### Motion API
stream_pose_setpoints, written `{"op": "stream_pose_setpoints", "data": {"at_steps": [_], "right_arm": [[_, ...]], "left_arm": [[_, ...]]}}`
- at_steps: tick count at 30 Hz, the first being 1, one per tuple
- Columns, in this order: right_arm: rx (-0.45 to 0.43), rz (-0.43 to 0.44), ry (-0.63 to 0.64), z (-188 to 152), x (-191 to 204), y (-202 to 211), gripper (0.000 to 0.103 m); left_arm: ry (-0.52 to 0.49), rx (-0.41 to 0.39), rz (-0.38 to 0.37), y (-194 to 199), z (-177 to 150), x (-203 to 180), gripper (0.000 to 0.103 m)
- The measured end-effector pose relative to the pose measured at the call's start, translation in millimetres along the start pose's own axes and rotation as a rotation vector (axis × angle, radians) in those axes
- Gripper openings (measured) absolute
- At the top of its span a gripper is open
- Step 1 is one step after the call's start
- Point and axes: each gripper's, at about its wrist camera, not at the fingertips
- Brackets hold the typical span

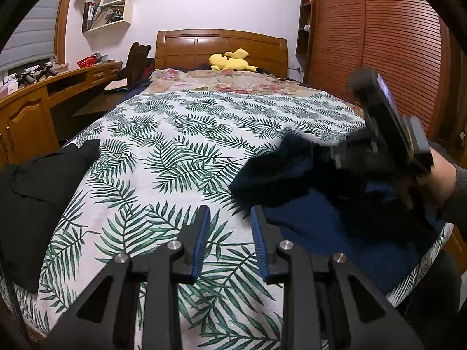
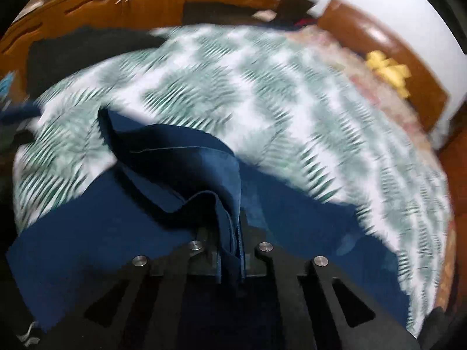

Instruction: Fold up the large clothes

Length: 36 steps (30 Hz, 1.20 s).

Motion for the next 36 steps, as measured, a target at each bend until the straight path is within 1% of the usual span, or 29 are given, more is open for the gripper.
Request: {"op": "stream_pose_setpoints", "data": {"at_steps": [2, 3, 4, 5, 6, 7, 9, 11, 16, 23, 29, 36], "right_arm": [[-0.07, -0.062, -0.126, 8.5, -20.5, 13.5, 0.004], [-0.083, -0.066, -0.149, 10.6, -25.6, 16.3, 0.007], [-0.091, -0.081, -0.174, 13.5, -33.2, 19.9, 0.014], [-0.105, -0.109, -0.194, 14.5, -39.5, 23.6, 0.036], [-0.117, -0.125, -0.206, 13.5, -43.2, 26.1, 0.055], [-0.133, -0.135, -0.226, 11.9, -50.4, 29.6, 0.06], [-0.115, -0.104, -0.243, 9.5, -62.1, 29.3, 0.061], [-0.073, -0.061, -0.263, 3.2, -76.4, 24.4, 0.061], [0.005, -0.047, -0.271, -23.9, -90.7, 17.6, 0.061], [0.069, -0.078, -0.327, -73.7, -132.9, 12.7, 0.061], [0.108, -0.112, -0.428, -116.1, -186.5, 8.6, 0.061], [0.149, -0.129, -0.516, -152.8, -233.1, 0.2, 0.061]], "left_arm": [[-0.005, 0.0, -0.002, -0.1, -0.2, -1.1, 0.026], [-0.009, 0.0, -0.003, -0.5, 0.1, -2.3, 0.026], [-0.011, 0.001, -0.003, -0.9, -0.2, -2.9, 0.026], [-0.013, 0.002, -0.004, -1.4, -0.1, -3.6, 0.026], [-0.014, 0.002, -0.004, -1.6, -0.1, -3.9, 0.026], [-0.015, 0.003, -0.006, -1.8, 0.1, -3.6, 0.026], [-0.013, 0.001, -0.007, -1.6, 0.5, -3.6, 0.026], [-0.011, -0.001, -0.011, -1.5, 1.4, -4.4, 0.026], [-0.017, -0.003, -0.019, -3.0, 4.3, -11.3, 0.026], [-0.041, -0.024, -0.055, -3.5, 16.6, -33.3, 0.026], [-0.069, -0.056, -0.089, -5.7, 35.3, -61.0, 0.026], [-0.083, -0.095, -0.134, -16.3, 46.7, -89.4, 0.026]]}}
Point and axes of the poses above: each gripper's, at about its wrist camera, not at the fingertips, and y roughly against the way its jaws point, x to its left, z to its top, and after that the axes turned 14 degrees about x, right-handed
